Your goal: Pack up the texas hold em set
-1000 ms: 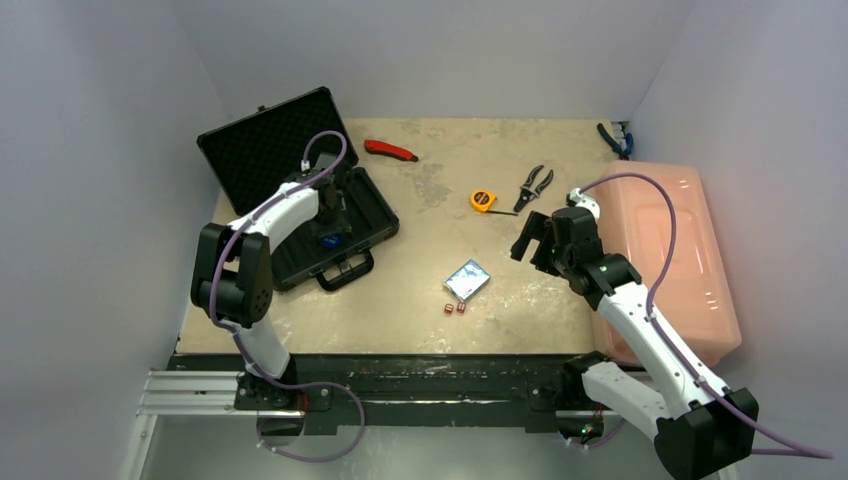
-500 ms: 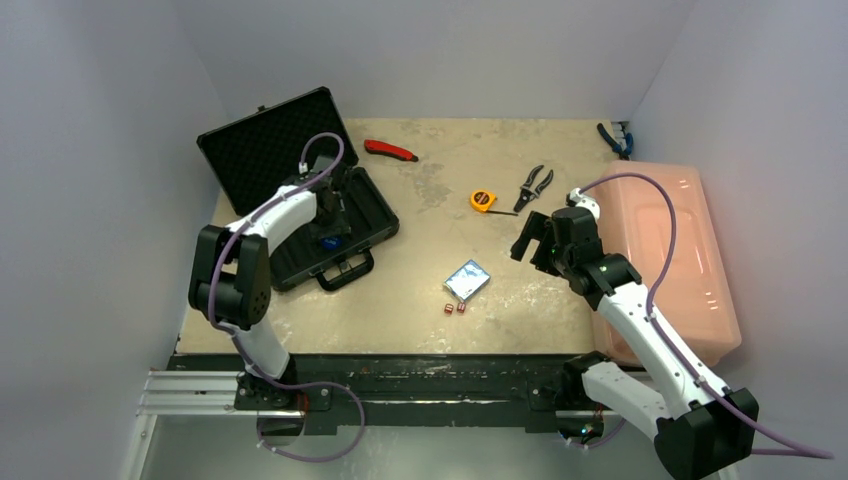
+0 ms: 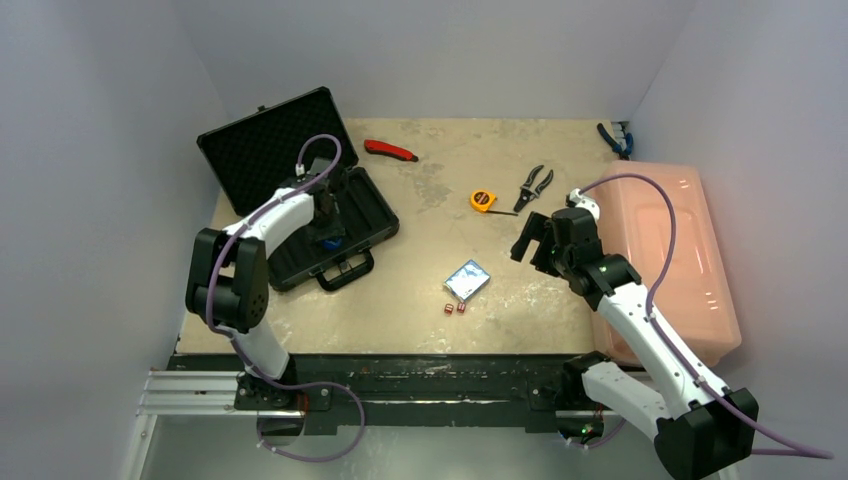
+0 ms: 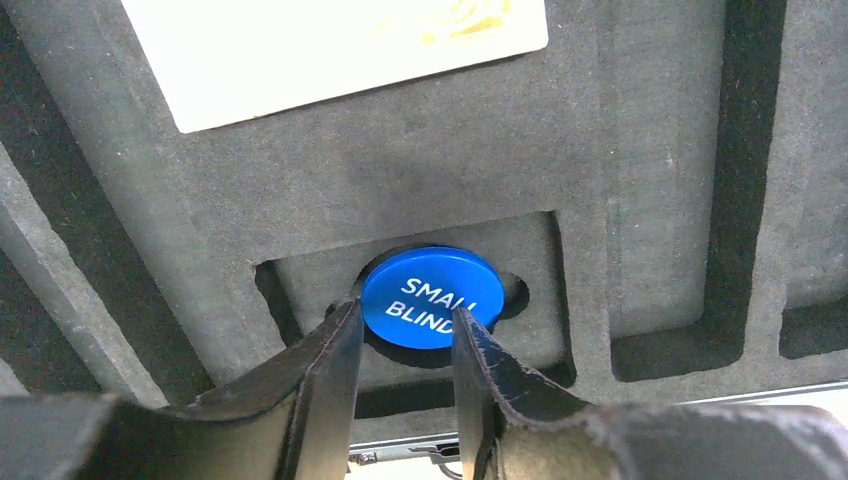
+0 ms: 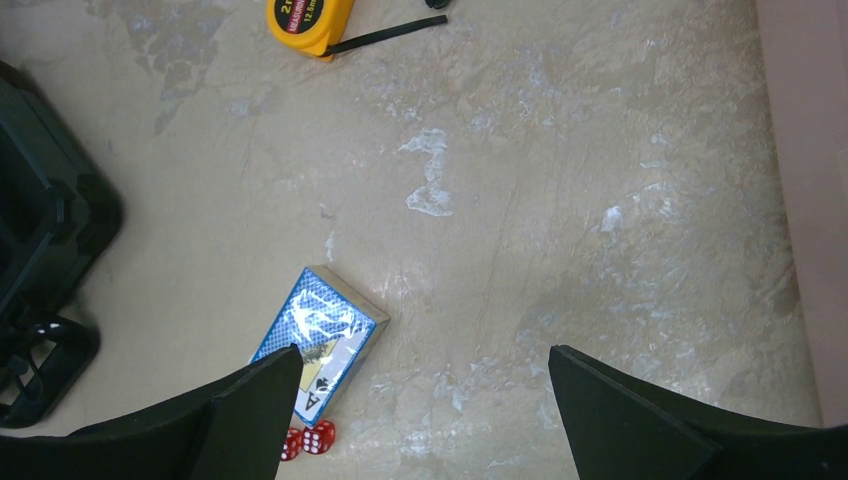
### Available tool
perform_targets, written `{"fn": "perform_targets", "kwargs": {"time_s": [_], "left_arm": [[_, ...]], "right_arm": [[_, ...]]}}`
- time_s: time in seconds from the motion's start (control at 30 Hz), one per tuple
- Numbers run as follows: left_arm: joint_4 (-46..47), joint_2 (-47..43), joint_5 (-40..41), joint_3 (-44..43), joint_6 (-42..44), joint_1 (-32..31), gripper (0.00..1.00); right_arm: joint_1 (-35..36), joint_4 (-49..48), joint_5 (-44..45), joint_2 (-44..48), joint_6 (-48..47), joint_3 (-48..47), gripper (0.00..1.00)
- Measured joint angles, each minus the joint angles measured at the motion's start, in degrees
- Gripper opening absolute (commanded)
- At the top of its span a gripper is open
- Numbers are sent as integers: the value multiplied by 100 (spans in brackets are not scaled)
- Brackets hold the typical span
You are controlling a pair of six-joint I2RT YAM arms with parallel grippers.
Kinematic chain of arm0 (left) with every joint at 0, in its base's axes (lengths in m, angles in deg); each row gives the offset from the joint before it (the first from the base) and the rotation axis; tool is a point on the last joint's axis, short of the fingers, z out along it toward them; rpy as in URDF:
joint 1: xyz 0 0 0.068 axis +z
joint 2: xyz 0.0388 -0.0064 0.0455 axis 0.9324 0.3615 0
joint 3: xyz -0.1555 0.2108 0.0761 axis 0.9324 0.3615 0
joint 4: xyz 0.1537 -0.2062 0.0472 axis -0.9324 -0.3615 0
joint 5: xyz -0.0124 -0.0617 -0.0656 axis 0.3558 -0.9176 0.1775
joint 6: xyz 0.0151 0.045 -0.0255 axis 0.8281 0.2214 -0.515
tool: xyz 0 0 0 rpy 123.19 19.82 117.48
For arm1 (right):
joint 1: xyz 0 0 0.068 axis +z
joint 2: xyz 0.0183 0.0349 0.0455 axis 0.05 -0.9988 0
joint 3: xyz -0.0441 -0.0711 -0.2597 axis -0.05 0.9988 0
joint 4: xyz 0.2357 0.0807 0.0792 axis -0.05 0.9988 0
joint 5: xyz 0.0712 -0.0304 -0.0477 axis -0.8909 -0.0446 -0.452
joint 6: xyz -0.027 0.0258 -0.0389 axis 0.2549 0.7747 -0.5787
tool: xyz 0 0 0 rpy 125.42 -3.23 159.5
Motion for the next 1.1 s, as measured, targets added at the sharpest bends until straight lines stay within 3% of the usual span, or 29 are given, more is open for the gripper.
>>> {"fn": "perform_targets", "kwargs": {"time_s": [0.23, 0.6, 0.93, 1.1], "left_arm": [[-15, -52, -138, 83, 4, 9, 61], [-234, -658, -278, 216, 107, -46, 56], [-42, -1169, -444, 374, 651, -46, 57], [249, -1886, -555, 743, 870, -74, 81]], "right_arm": [[0, -15, 2, 4, 0, 9, 99], [0, -31, 2, 24, 0, 11, 99], [0, -33, 4, 44, 0, 13, 99], [0, -33, 15, 42, 0, 13, 99]]}}
